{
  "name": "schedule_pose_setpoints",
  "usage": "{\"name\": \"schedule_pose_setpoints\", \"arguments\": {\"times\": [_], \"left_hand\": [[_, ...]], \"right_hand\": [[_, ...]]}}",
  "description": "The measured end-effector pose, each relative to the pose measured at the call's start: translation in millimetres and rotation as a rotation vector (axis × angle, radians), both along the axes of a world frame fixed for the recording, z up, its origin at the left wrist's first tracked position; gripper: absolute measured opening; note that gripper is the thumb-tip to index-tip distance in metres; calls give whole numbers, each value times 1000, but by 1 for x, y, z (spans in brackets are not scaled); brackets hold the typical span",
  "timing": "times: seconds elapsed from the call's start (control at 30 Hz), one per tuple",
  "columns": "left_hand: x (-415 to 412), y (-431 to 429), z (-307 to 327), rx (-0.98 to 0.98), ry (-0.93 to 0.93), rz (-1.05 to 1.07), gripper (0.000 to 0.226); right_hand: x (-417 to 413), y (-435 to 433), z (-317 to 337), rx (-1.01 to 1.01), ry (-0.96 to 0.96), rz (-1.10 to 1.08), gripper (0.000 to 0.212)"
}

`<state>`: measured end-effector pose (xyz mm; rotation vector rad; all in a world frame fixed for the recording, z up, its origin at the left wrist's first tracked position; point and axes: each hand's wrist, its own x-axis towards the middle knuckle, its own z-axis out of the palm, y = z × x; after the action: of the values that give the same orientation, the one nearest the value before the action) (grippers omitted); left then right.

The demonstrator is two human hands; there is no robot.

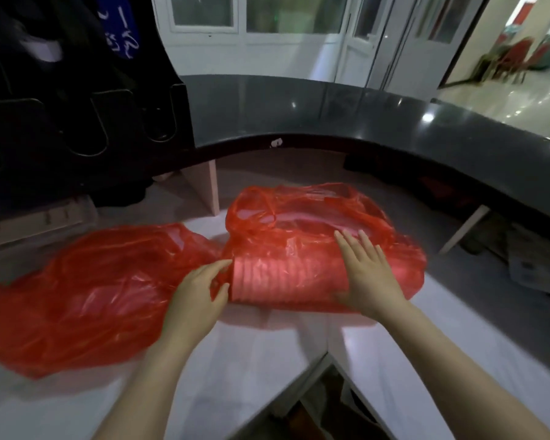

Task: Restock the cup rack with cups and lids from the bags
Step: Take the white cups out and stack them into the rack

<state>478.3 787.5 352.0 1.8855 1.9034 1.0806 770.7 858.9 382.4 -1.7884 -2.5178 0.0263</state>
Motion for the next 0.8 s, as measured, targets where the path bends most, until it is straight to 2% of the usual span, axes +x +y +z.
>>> {"name": "schedule_pose_setpoints", "arguments": {"times": [0.1,0.17,0.2,0.3,0.33,0.43,0.5,0.53,0.6,0.63,0.7,0.73,0.8], "left_hand": [[8,9,8,20,143,104,41],[16,18,16,42,166,144,39],[23,25,20,72,184,124,39],[47,50,34,135,279,-96,44],[55,60,35,95,329,-188,53],[71,83,28,-188,617,-382,96],[71,91,18,-308,812,-401,108],[68,90,13,-332,850,-385,107],[59,84,7,-295,807,-318,94],[54,78,5,-222,743,-283,82],[46,65,-2,39,606,-186,44],[41,59,-6,175,568,-138,26],[31,50,-10,275,577,-103,19]], "right_hand": [[0,19,-8,-71,-78,64,117],[1,24,-12,-25,-69,128,103],[3,26,-15,53,-47,176,87],[3,24,-25,399,97,360,15],[4,21,-27,447,109,423,3],[7,15,-37,414,46,489,12],[15,12,-41,363,16,496,8],[19,10,-43,314,11,484,6],[26,5,-42,173,-20,450,18],[30,4,-42,99,-33,423,27],[32,2,-36,43,18,347,37],[31,2,-33,94,50,338,36],[23,5,-26,311,92,351,15]]}}
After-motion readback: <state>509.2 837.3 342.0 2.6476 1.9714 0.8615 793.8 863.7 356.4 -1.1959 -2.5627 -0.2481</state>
